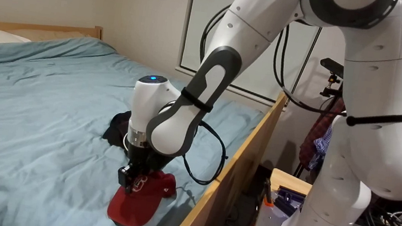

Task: Move the red hat and put it on top of other hats

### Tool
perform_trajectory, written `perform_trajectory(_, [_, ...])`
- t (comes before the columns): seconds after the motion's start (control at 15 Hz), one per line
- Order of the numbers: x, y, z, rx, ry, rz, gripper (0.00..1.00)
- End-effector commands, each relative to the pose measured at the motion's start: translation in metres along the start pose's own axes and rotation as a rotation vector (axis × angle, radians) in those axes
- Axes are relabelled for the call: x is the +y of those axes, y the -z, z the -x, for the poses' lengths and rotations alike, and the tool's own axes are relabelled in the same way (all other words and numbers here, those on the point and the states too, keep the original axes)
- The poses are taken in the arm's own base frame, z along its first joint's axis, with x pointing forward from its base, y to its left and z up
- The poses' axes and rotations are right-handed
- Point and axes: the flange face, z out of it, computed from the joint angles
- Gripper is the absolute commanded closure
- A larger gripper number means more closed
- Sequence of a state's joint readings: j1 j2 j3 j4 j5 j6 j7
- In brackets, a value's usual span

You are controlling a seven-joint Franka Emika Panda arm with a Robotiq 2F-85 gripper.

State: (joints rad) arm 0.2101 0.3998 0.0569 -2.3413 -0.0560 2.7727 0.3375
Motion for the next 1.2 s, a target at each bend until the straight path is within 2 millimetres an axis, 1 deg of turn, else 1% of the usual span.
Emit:
perform_trajectory(0.0, [0.002, 0.002, -0.003, 0.020, 0.019, 0.021, 0.61])
perform_trajectory(0.07, [0.004, 0.005, -0.003, 0.024, 0.012, 0.031, 0.68])
perform_trajectory(0.2, [0.008, 0.013, -0.003, 0.029, -0.005, 0.027, 0.78])
perform_trajectory(0.4, [0.020, 0.041, -0.010, 0.082, -0.053, 0.045, 0.98])
perform_trajectory(0.6, [0.033, 0.085, -0.026, 0.168, -0.096, 0.067, 1.00])
perform_trajectory(0.67, [0.036, 0.099, -0.031, 0.196, -0.104, 0.073, 0.98])
perform_trajectory(0.87, [0.048, 0.139, -0.049, 0.278, -0.163, 0.053, 0.98])
perform_trajectory(1.0, [0.058, 0.162, -0.063, 0.338, -0.215, 0.033, 0.98])
perform_trajectory(1.13, [0.069, 0.180, -0.078, 0.387, -0.251, 0.027, 0.98])
